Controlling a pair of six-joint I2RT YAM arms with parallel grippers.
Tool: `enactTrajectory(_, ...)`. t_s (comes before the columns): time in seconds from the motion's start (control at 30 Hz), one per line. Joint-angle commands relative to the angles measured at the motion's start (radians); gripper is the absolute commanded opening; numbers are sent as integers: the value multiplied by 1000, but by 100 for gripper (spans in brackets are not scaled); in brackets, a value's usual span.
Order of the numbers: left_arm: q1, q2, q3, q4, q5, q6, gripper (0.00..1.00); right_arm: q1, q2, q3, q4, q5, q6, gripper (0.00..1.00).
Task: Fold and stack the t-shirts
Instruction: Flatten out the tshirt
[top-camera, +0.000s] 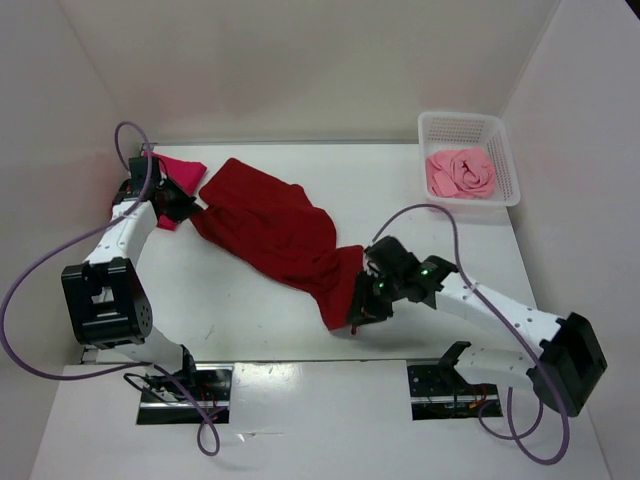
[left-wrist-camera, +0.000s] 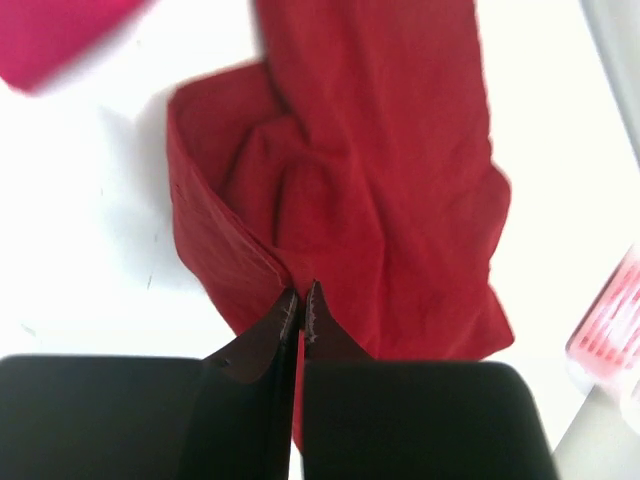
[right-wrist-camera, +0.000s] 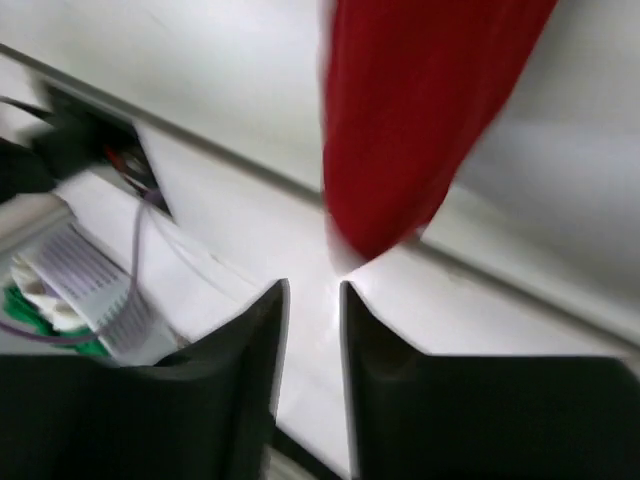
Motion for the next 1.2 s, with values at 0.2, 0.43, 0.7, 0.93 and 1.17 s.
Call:
enactTrajectory(0.2, 34, 46, 99, -26, -44, 42, 0, -27, 3, 24, -112, 116, -67, 73)
enactTrajectory(0.43, 43, 46, 109, -44, -64, 62, 0, -148, -58, -215, 115, 192, 158, 26)
enactTrajectory(0.7, 16, 75, 100, -18, -45, 53, 0, -222, 85, -183, 344, 324, 157, 59)
enactTrajectory(0.93, -3, 66, 48, 0, -25, 53, 0, -338, 338, -78, 485, 366, 37, 55)
enactTrajectory(1.17, -3, 34, 29, 10, -15, 44, 0, -360, 526, 22, 557, 252, -21, 52)
